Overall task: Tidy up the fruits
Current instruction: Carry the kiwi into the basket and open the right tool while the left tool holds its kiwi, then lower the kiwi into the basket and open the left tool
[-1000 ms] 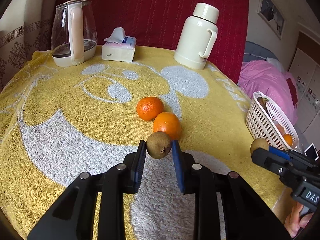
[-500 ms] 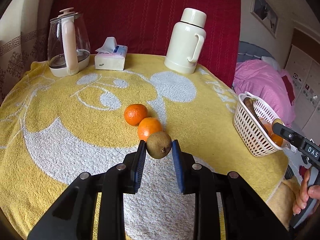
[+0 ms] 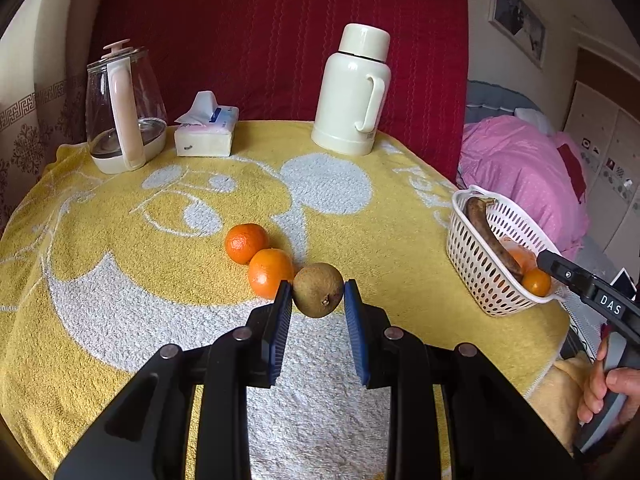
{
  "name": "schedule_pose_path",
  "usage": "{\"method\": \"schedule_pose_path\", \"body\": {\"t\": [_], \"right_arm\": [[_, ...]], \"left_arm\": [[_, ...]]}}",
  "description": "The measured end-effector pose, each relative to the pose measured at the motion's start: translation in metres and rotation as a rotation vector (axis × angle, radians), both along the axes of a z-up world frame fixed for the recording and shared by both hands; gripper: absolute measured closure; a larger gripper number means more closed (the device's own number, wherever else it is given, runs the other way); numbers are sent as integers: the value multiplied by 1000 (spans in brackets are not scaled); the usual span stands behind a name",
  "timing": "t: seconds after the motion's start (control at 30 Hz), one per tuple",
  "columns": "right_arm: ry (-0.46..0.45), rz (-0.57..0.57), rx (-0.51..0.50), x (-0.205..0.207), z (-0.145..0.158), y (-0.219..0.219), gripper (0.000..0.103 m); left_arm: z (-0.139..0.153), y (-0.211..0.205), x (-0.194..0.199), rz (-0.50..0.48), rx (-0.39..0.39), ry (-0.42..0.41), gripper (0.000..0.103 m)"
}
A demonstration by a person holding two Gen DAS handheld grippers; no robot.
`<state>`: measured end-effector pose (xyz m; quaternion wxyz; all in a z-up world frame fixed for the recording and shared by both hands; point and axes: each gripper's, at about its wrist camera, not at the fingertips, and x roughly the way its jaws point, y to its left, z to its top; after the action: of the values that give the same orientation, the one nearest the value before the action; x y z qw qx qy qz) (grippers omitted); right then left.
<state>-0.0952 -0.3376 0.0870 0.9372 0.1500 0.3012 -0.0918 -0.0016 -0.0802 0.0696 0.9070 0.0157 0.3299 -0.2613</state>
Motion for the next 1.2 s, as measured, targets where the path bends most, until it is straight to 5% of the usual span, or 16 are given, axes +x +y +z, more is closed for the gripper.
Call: {"method": "schedule_pose_path", "body": {"t": [1.07, 1.2], "right_arm": [[-62, -26, 64, -21, 0, -46, 59], [-61, -30, 67, -21, 0, -48, 59]], "left_arm": [[20, -146, -20, -270, 5, -10, 76], [17, -152, -19, -283, 4, 1, 68]]}}
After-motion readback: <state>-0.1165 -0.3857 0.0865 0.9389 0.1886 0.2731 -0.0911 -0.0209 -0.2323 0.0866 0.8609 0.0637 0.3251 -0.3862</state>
